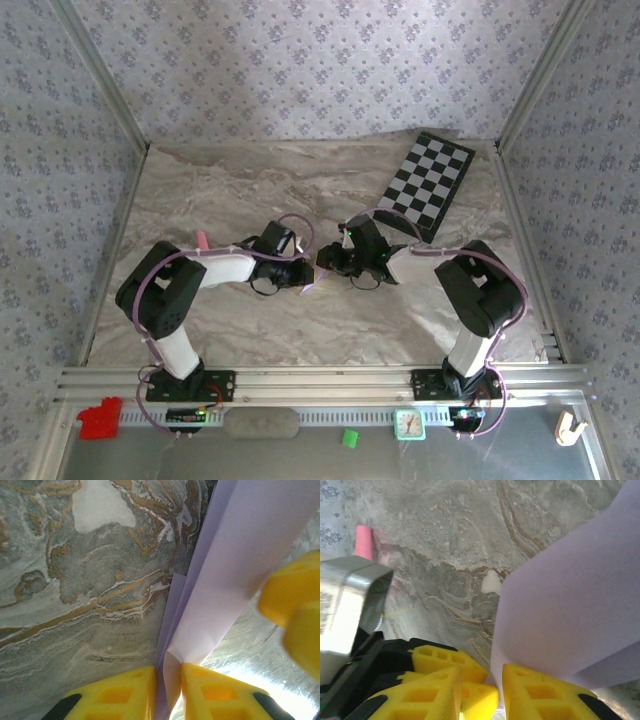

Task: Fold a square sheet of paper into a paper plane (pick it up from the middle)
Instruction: Fold the wing for the fifth time at the center of the table.

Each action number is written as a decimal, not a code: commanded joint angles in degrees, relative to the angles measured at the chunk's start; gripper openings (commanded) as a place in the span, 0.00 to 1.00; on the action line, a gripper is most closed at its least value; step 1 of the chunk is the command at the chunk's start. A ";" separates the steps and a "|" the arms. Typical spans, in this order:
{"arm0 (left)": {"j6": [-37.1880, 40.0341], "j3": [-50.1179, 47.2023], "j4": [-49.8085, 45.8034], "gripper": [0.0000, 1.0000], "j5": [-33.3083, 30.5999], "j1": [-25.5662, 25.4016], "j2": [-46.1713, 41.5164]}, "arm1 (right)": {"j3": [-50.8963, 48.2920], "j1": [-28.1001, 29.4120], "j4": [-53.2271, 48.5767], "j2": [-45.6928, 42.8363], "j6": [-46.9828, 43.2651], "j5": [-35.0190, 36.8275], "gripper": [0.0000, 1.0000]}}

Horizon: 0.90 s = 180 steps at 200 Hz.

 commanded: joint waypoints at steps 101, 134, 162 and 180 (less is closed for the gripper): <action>-0.45 -0.22 -4.70 0.22 -3.05 -0.13 4.74 | 4.01 0.36 -6.87 2.36 -0.23 4.21 0.26; -0.66 -0.22 -4.76 0.22 -3.05 -0.14 4.82 | 4.26 0.27 -7.84 3.02 0.04 4.67 0.26; -0.62 -0.22 -4.82 0.22 -3.05 -0.12 4.98 | 4.27 0.27 -8.56 3.13 0.37 5.12 0.25; -0.71 -0.18 -4.90 0.22 -3.05 -0.12 5.15 | 4.39 0.24 -9.07 3.11 0.34 5.55 0.25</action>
